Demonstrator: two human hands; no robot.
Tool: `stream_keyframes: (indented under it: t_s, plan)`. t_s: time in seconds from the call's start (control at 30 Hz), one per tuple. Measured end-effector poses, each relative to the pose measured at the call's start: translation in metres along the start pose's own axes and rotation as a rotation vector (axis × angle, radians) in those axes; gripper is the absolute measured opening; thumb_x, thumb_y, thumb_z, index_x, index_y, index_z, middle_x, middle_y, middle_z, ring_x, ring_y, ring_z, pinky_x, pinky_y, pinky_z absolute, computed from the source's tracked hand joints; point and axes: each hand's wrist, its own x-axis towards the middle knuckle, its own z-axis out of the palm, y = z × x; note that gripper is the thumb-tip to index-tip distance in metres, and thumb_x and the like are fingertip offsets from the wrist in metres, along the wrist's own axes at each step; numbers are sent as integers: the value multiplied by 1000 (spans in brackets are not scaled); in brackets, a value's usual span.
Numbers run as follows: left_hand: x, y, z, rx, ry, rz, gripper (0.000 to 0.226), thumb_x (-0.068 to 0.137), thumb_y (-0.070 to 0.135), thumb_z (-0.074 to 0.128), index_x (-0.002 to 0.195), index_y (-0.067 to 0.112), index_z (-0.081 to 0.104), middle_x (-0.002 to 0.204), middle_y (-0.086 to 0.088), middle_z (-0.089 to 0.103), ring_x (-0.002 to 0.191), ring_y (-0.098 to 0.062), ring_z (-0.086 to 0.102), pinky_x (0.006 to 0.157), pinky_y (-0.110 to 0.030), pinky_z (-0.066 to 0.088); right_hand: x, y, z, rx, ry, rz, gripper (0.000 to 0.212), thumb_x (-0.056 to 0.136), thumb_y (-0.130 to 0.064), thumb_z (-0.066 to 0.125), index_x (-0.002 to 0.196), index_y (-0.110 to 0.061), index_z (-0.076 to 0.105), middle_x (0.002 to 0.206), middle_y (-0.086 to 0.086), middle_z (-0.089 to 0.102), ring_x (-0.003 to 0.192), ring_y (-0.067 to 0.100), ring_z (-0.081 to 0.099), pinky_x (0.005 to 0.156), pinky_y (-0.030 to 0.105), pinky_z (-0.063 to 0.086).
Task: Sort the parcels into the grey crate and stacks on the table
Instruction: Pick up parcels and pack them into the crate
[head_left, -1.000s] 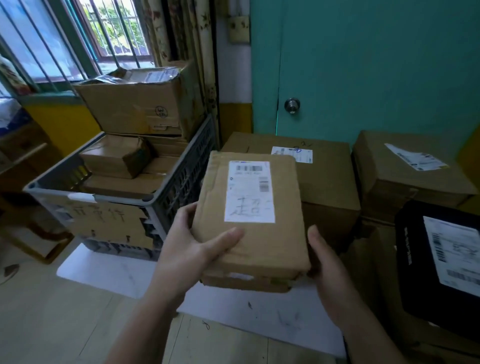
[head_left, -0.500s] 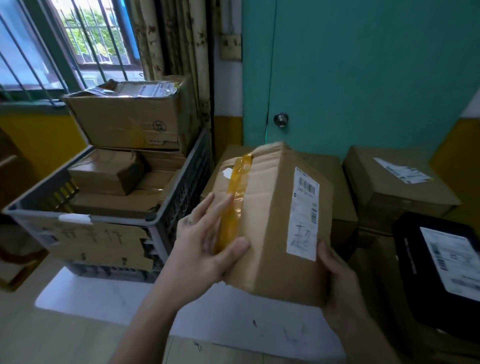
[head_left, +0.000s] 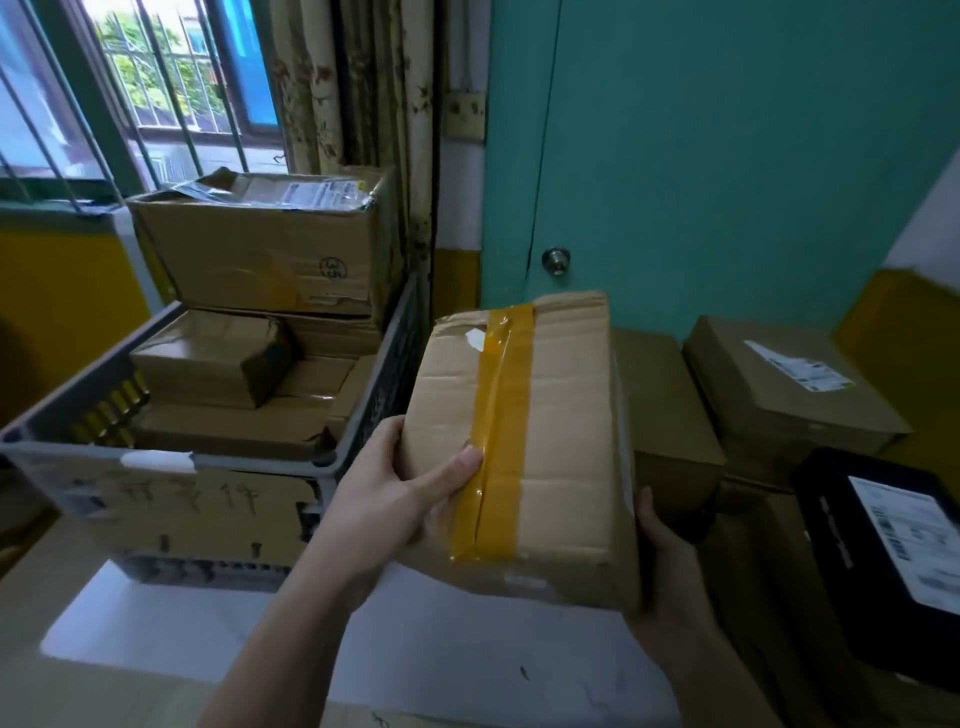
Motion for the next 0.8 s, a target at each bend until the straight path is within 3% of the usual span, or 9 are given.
stream_keyframes:
  t_s: [0.13, 0.23, 0.33, 0.4, 0.47, 0.53, 0.63, 0.7, 0.8]
  plan:
    - [0, -2, -14, -7, 47, -9, 69, 66, 38, 76, 127, 38, 43, 114, 12, 58, 98, -10, 62, 60, -21, 56, 7, 13, 20, -62, 3, 30, 60, 90, -61, 58, 136, -21, 59, 137, 18, 59, 125, 45, 54, 106, 67, 37]
    - [1, -9, -24, 44, 147, 46, 70, 67, 39, 79, 128, 35, 46, 116, 9, 58, 100, -14, 62, 65, -26, 57, 13, 18, 36, -365, 114, -155, 53, 88, -64, 60, 122, -24, 68, 126, 12, 67, 116, 33, 64, 100, 59, 47]
    - [3, -14, -31, 30, 204, 87, 66, 73, 32, 81, 130, 34, 47, 114, 11, 59, 99, -12, 62, 61, -22, 57, 12, 18, 56, -628, 175, -309, 24, 103, -33, 51, 101, -20, 71, 95, -2, 74, 99, 26, 68, 79, 31, 58]
    - [4, -18, -38, 26, 239, 109, 59, 82, 26, 78, 131, 33, 47, 114, 11, 59, 100, -10, 62, 65, -23, 57, 12, 18, 70, -698, 158, -359, 21, 104, -24, 49, 97, -25, 69, 85, -13, 73, 94, 18, 68, 64, 14, 52]
    - [6, -21, -43, 5, 263, 118, 55, 85, 26, 75, 133, 32, 47, 116, 10, 60, 102, -11, 63, 73, -29, 59, 7, 19, 81, -647, 132, -303, 31, 94, -51, 53, 103, -28, 72, 96, -10, 76, 96, 17, 70, 75, 28, 57]
    - [6, -23, -51, -6, 271, 136, 52, 88, 28, 72, 134, 33, 47, 118, 9, 60, 103, -11, 63, 75, -30, 58, 3, 20, 86, -520, 47, -187, 74, 65, -83, 60, 118, -32, 70, 117, 1, 72, 110, 25, 67, 95, 49, 53]
    - [4, -23, -61, -24, 271, 145, 43, 95, 31, 63, 134, 37, 47, 119, 11, 61, 104, -8, 63, 76, -26, 55, -2, 24, 95, -480, 0, -186, 116, 27, -89, 75, 130, -35, 63, 132, 0, 64, 122, 28, 59, 106, 55, 44]
    - [3, -20, -66, -71, 262, 124, 39, 95, 36, 60, 132, 40, 48, 119, 11, 62, 103, -8, 64, 76, -26, 56, -4, 27, 103, -436, 27, -220, 112, 24, -82, 81, 125, -35, 65, 131, 0, 65, 122, 27, 59, 107, 54, 43]
    - [-1, -15, -78, -187, 231, 110, 48, 78, 49, 63, 123, 31, 57, 114, 6, 65, 94, -6, 67, 66, -20, 55, -3, 26, 122, -372, -19, -196, 76, 59, -68, 70, 123, -28, 63, 127, 6, 66, 117, 28, 59, 102, 51, 44]
